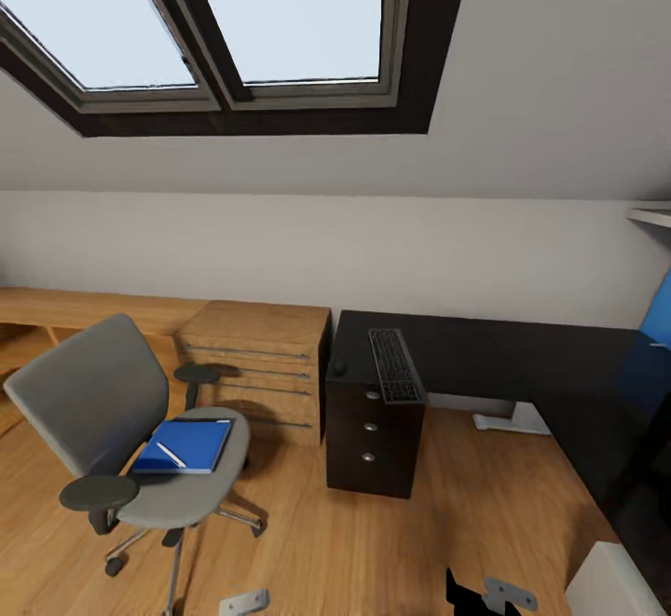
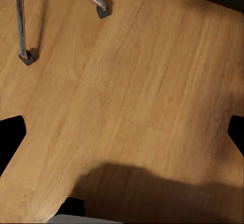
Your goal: In the bedroom, organize the workspace by keeping the computer under the desk, ensuring the monitor is on the desk, placing the keyboard on the desk next to the monitor, placing the mouse on the desk next to the keyboard, moving the folder from the swivel chair onto the desk next to the mouse, stacking the notebook on top of the folder with the pen on top of the notebook, and positioning the swivel chair next to the desk.
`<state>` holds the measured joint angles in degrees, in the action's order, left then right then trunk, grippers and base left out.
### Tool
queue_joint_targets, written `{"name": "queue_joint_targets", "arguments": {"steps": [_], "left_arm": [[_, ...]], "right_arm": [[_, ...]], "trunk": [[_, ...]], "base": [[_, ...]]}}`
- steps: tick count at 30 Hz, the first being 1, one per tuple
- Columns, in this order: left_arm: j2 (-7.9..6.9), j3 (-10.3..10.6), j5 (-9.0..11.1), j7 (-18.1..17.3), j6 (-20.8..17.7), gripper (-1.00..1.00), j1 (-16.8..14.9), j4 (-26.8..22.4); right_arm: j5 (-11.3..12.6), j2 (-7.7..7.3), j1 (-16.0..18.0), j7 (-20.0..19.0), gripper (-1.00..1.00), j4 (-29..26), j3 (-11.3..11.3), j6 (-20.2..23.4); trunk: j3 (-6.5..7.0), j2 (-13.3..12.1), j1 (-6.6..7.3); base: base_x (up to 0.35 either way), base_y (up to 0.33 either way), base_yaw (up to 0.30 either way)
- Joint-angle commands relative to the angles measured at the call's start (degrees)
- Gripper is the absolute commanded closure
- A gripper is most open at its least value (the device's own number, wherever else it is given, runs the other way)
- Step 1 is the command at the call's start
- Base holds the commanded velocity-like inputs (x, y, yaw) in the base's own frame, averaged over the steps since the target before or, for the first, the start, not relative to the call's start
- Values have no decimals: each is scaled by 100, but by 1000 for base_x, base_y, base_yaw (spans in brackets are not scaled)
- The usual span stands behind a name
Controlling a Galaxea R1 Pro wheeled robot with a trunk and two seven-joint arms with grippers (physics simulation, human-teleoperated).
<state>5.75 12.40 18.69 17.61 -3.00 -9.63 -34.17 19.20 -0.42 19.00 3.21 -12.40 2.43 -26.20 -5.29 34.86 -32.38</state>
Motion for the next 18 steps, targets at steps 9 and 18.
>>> {"name": "queue_joint_targets", "arguments": {"steps": [9, 18], "left_arm": [[-4, 34, 46, 45, -25, -100, -4, -11], [-4, 34, 44, 40, -25, -100, -4, -11]], "right_arm": [[13, -2, 7, 22, -100, 157, 30, -62], [5, -2, 4, 21, -100, 174, 37, -193]], "trunk": [[-25, 10, 1], [-25, 10, 1]], "base": [[-261, -238, 109], [-284, -193, 6]]}}
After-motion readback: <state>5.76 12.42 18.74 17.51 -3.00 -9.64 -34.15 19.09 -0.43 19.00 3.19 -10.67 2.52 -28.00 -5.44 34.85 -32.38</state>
